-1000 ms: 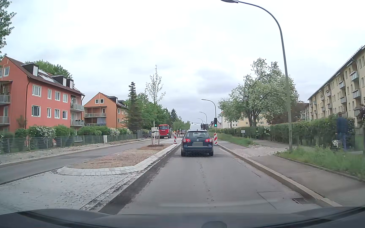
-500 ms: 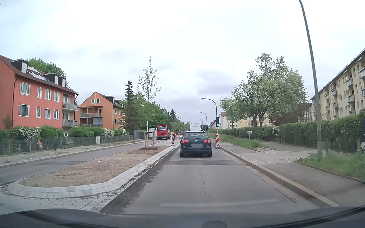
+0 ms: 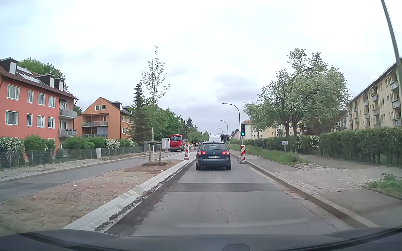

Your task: Follow the waypoints while adhering to traffic rules and regulations

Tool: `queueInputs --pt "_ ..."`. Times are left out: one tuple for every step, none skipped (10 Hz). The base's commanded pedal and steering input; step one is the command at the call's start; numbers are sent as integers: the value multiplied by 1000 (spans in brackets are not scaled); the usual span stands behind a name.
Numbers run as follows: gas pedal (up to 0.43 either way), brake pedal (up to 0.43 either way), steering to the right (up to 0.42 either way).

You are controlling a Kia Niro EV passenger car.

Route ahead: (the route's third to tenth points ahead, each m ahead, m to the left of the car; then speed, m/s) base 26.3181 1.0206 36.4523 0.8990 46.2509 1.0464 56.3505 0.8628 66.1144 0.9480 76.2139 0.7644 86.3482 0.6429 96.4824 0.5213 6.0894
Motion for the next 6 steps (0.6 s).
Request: queueInputs --pt "110 0 0" --pt "110 0 -2" --pt "110 0 -2" --pt "110 0 -2" --pt "110 0 -2" --pt "110 0 -2"
